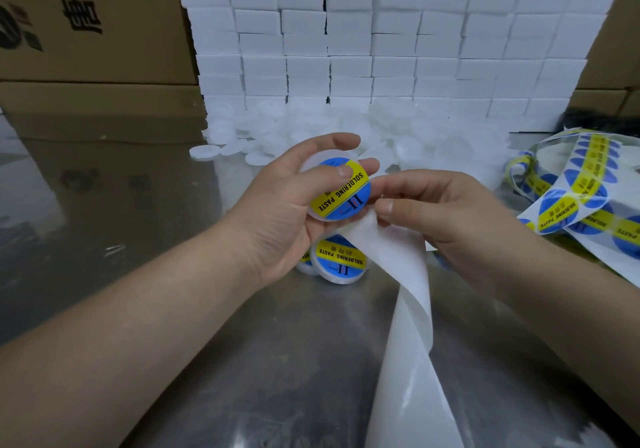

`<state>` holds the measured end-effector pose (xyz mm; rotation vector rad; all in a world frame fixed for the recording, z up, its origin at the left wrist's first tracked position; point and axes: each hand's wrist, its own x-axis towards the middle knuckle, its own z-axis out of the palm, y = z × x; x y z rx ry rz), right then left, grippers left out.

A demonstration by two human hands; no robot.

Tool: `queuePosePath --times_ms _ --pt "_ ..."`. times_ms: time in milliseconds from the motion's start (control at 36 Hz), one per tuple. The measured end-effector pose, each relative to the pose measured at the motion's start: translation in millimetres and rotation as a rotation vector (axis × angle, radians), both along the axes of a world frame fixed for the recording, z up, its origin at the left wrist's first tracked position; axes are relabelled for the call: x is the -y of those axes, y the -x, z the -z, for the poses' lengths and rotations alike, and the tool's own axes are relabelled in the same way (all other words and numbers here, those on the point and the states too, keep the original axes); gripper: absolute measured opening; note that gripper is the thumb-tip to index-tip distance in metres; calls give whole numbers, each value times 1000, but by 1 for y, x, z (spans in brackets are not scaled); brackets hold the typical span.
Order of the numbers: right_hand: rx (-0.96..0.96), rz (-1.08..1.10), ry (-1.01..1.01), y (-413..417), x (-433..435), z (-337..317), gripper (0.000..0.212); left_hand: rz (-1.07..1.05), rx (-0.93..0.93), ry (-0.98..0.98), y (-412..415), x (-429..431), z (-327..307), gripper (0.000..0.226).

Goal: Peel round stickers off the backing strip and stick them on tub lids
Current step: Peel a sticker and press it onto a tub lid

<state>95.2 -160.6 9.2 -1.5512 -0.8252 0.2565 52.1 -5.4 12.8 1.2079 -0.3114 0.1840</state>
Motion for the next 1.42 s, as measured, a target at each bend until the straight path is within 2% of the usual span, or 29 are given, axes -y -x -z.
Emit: queuePosePath --times_ms 722,861,1028,1083,1167,1250,1361,1417 --pt "-4 -24 -14 -1 0 0 21 -48 5 -72 0 1 2 29" --pt "2 51 28 4 -2 -2 19 -68 3 -93 0 2 3 29" --pt "20 91 53 8 -3 -4 18 -136 26 -179 2 3 3 30" --pt "34 94 59 7 -3 -4 26 -178 49 -227 4 4 2 31" --pt "62 146 64 6 -3 -3 36 -275 129 -349 7 6 2 32" --pt "51 217 61 7 -3 -4 24 -323 158 -380 8 11 3 34" --pt "152 471 244 -5 2 -1 42 -361 104 -180 7 9 -3 24" --pt "193 536 275 -10 4 0 44 -389 110 -142 7 7 -7 17"
